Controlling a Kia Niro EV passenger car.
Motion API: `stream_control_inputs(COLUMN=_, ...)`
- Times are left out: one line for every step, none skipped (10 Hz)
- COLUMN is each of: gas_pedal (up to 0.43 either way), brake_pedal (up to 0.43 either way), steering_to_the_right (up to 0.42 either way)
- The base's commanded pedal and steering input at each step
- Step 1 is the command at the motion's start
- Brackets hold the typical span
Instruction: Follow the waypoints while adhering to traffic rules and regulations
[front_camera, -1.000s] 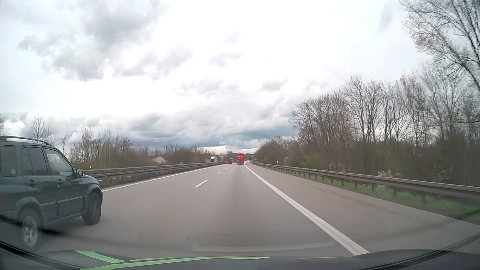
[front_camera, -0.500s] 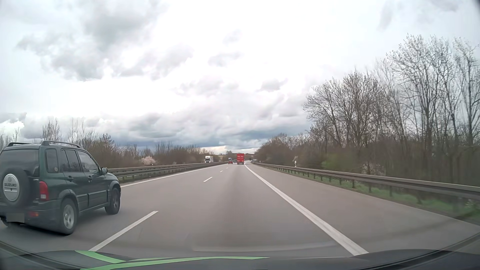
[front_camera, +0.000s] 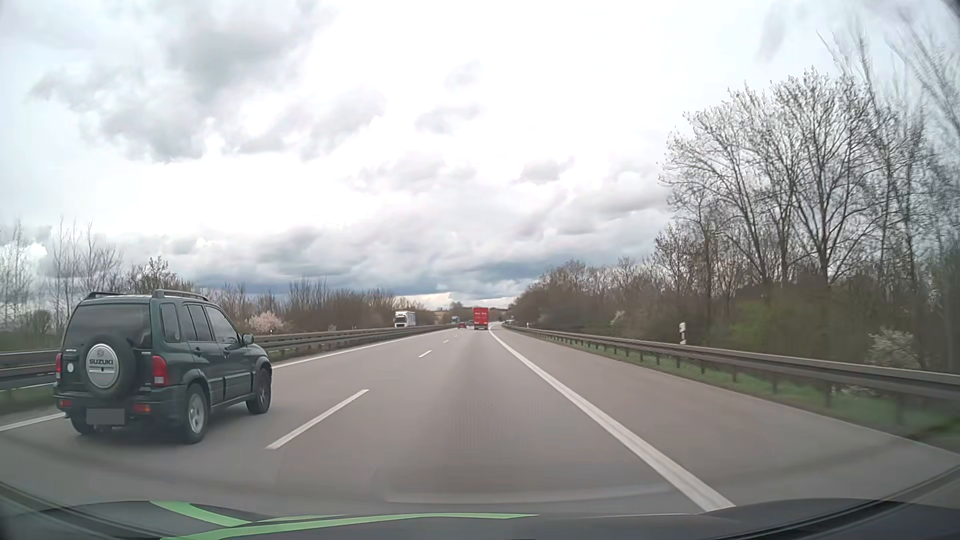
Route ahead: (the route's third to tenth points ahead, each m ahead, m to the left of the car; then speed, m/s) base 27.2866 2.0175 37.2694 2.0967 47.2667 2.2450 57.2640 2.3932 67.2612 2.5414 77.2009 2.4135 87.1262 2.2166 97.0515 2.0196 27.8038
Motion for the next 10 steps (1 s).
stream_control_inputs(gas_pedal=0.319, brake_pedal=0.0, steering_to_the_right=0.0)
stream_control_inputs(gas_pedal=0.331, brake_pedal=0.0, steering_to_the_right=0.0)
stream_control_inputs(gas_pedal=0.331, brake_pedal=0.0, steering_to_the_right=-0.001)
stream_control_inputs(gas_pedal=0.339, brake_pedal=0.0, steering_to_the_right=-0.001)
stream_control_inputs(gas_pedal=0.339, brake_pedal=0.0, steering_to_the_right=0.0)
stream_control_inputs(gas_pedal=0.339, brake_pedal=0.0, steering_to_the_right=-0.001)
stream_control_inputs(gas_pedal=0.339, brake_pedal=0.0, steering_to_the_right=-0.001)
stream_control_inputs(gas_pedal=0.339, brake_pedal=0.0, steering_to_the_right=-0.001)
stream_control_inputs(gas_pedal=0.35, brake_pedal=0.0, steering_to_the_right=-0.001)
stream_control_inputs(gas_pedal=0.35, brake_pedal=0.0, steering_to_the_right=-0.001)
